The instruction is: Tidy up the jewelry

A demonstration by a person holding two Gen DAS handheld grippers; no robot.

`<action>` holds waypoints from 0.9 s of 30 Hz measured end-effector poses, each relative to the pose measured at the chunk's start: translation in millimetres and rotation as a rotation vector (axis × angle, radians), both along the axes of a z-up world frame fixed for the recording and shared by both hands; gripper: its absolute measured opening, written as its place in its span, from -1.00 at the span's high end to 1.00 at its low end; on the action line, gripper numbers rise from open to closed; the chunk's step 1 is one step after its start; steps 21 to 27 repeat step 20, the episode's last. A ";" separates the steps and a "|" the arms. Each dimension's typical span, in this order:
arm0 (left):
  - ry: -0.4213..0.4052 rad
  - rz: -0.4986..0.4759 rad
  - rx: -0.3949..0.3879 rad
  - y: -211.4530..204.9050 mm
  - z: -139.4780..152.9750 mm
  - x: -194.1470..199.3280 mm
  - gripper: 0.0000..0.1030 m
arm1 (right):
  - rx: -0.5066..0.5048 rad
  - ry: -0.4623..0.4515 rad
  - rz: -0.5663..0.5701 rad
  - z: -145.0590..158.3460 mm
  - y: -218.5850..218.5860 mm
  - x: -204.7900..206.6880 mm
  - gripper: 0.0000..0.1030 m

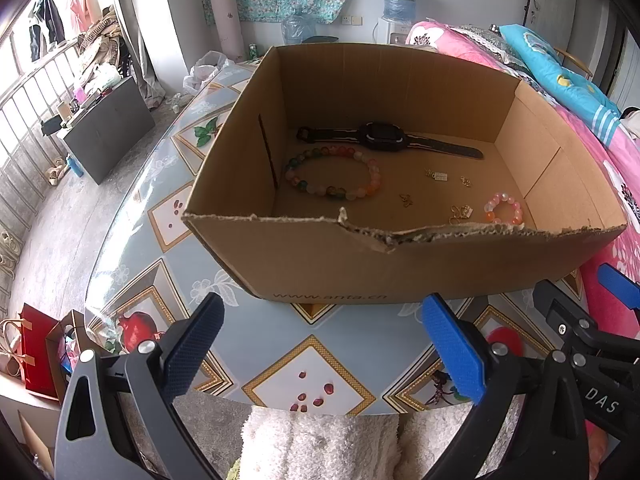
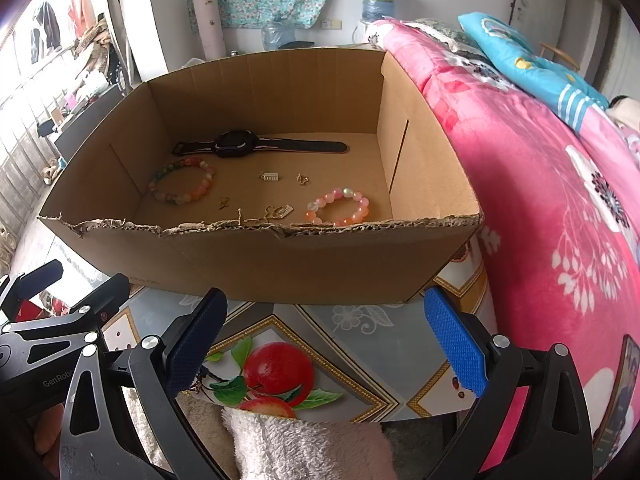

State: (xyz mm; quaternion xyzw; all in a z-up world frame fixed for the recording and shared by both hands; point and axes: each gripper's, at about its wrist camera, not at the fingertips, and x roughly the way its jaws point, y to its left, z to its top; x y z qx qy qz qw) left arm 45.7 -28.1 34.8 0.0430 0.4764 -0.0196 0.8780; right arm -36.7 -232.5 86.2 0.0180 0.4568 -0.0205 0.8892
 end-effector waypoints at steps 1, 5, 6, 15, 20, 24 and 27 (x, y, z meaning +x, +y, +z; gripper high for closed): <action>0.000 0.000 0.000 -0.2 -0.2 -0.1 -0.89 | 0.000 0.000 0.000 0.0 -0.1 0.0 -0.84; 0.000 -0.001 0.000 -0.2 -0.1 -0.1 -0.88 | -0.001 0.000 0.001 0.0 -0.9 0.0 -0.84; 0.000 0.000 0.001 0.0 0.1 0.1 -0.89 | 0.000 0.000 0.002 0.1 -0.7 0.5 -0.84; 0.004 -0.001 0.001 -0.6 -0.6 0.2 -0.88 | 0.000 0.002 0.001 0.1 -1.0 0.3 -0.84; 0.005 -0.001 0.000 -0.1 -0.3 0.7 -0.88 | 0.001 0.003 0.000 0.1 -1.2 -0.1 -0.84; 0.005 -0.001 0.000 -0.1 -0.3 0.7 -0.88 | 0.001 0.003 0.000 0.1 -1.2 -0.1 -0.84; 0.005 -0.001 0.000 -0.1 -0.3 0.7 -0.88 | 0.001 0.003 0.000 0.1 -1.2 -0.1 -0.84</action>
